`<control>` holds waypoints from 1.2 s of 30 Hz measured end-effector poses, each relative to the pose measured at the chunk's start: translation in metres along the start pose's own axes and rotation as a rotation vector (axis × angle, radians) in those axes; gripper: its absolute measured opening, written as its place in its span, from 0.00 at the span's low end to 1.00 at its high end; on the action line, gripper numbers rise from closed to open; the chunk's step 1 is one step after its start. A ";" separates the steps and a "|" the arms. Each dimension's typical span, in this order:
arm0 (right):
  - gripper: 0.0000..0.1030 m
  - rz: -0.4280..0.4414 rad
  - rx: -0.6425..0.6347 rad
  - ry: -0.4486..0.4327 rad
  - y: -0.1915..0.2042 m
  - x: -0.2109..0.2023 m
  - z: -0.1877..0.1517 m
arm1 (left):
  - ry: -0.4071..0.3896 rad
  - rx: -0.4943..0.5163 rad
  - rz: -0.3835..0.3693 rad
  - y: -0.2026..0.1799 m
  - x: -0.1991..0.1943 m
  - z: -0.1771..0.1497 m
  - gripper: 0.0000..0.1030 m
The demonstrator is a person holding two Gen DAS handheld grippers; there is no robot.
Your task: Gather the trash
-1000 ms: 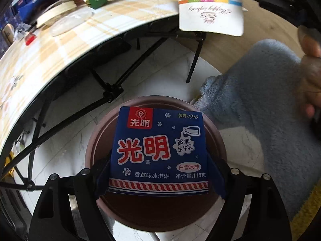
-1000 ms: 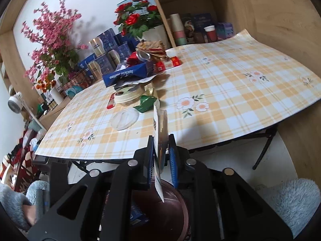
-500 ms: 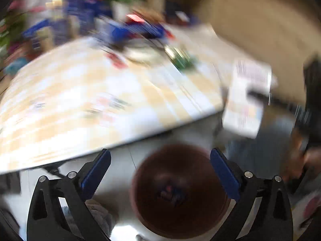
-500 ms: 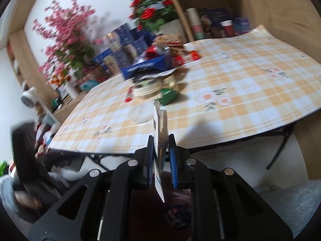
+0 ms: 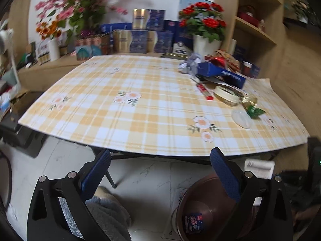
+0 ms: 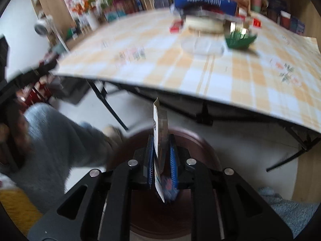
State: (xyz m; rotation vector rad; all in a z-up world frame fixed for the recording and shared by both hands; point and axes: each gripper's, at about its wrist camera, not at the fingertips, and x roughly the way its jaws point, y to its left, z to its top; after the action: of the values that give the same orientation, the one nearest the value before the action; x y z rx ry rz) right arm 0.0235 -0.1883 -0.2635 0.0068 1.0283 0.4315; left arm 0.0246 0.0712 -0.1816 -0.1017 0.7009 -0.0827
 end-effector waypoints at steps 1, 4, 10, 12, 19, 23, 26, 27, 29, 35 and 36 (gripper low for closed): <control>0.17 -0.013 0.006 0.042 -0.002 0.009 -0.001 | 0.005 -0.012 0.000 0.002 0.001 0.000 0.94; 0.17 -0.042 0.032 0.128 -0.010 0.029 -0.007 | 0.019 -0.044 0.007 0.008 0.005 -0.001 0.94; 0.17 -0.110 0.056 0.195 -0.018 0.046 -0.014 | 0.021 -0.076 0.009 0.015 0.007 -0.003 0.94; 0.17 -0.119 0.059 0.194 -0.019 0.044 -0.017 | 0.023 -0.074 0.009 0.015 0.007 -0.003 0.94; 0.17 -0.129 0.073 0.174 -0.024 0.039 -0.013 | 0.022 -0.069 0.011 0.014 0.007 -0.003 0.94; 0.17 -0.129 0.070 0.166 -0.023 0.037 -0.012 | 0.025 -0.062 0.016 0.014 0.007 -0.004 0.94; 0.17 -0.131 0.071 0.165 -0.023 0.038 -0.012 | 0.026 -0.061 0.015 0.013 0.007 -0.004 0.94; 0.18 -0.131 0.072 0.163 -0.023 0.038 -0.012 | 0.026 -0.059 0.015 0.013 0.007 -0.004 0.94; 0.46 -0.129 0.075 0.142 -0.022 0.034 -0.010 | 0.027 -0.056 0.016 0.013 0.007 -0.004 0.94; 0.90 -0.120 0.084 0.002 -0.022 0.009 -0.003 | 0.024 -0.048 0.019 0.011 0.007 -0.003 0.94; 0.94 -0.114 0.088 -0.011 -0.022 0.005 -0.003 | 0.023 -0.048 0.019 0.011 0.007 -0.003 0.94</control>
State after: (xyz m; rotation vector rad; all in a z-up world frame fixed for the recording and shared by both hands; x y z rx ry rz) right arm 0.0313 -0.2073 -0.2739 0.0287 1.0311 0.2821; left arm 0.0283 0.0812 -0.1900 -0.1405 0.7273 -0.0487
